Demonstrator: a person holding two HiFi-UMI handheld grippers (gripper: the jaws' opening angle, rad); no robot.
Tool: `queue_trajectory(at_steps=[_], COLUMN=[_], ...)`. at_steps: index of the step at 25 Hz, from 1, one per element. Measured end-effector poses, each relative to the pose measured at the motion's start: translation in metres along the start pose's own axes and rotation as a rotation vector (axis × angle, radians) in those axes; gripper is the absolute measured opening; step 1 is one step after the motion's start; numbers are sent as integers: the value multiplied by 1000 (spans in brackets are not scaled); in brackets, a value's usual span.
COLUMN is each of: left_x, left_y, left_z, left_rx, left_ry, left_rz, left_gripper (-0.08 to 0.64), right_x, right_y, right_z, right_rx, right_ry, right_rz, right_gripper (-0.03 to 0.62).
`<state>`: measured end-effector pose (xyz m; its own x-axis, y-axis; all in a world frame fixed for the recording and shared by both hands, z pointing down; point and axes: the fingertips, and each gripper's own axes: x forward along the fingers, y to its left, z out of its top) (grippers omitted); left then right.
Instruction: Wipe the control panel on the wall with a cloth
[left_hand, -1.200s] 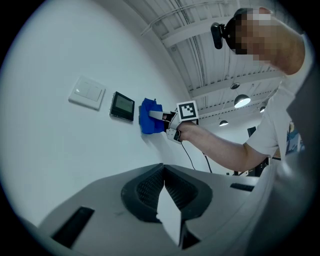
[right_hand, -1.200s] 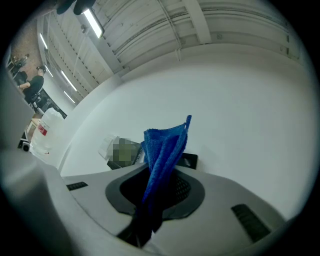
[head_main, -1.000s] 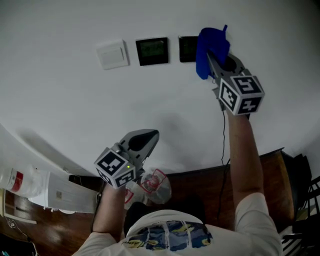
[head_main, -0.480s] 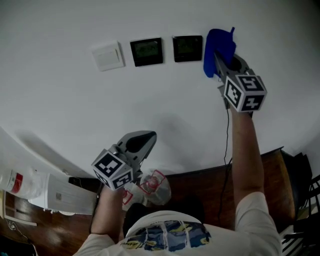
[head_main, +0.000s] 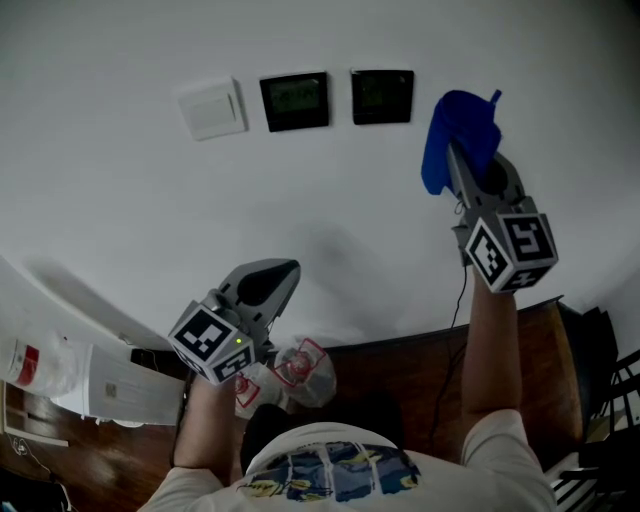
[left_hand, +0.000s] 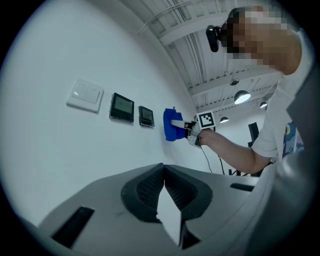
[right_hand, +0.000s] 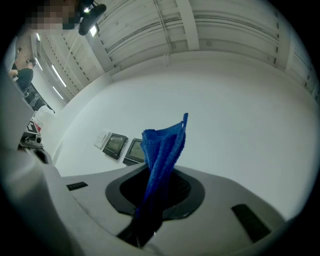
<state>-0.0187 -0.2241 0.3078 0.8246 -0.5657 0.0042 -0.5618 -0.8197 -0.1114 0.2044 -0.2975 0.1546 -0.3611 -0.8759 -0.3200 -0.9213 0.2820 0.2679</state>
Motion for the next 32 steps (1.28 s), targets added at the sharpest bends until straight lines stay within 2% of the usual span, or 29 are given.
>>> queue_trajectory(at_steps=[7, 15, 32], left_x=[-17, -36, -45], left_y=[16, 23, 23], left_z=[15, 42, 40], left_rx=[21, 53, 66], left_ry=[-37, -85, -84], left_rz=[65, 123, 148], left_gripper=[5, 5, 5], right_x=[-54, -70, -86], right_y=[25, 43, 54], right_z=[2, 5, -18], right_rx=[21, 43, 80], right_ry=[2, 10, 50], right_rz=[-5, 22, 36], right_gripper=[74, 72, 72])
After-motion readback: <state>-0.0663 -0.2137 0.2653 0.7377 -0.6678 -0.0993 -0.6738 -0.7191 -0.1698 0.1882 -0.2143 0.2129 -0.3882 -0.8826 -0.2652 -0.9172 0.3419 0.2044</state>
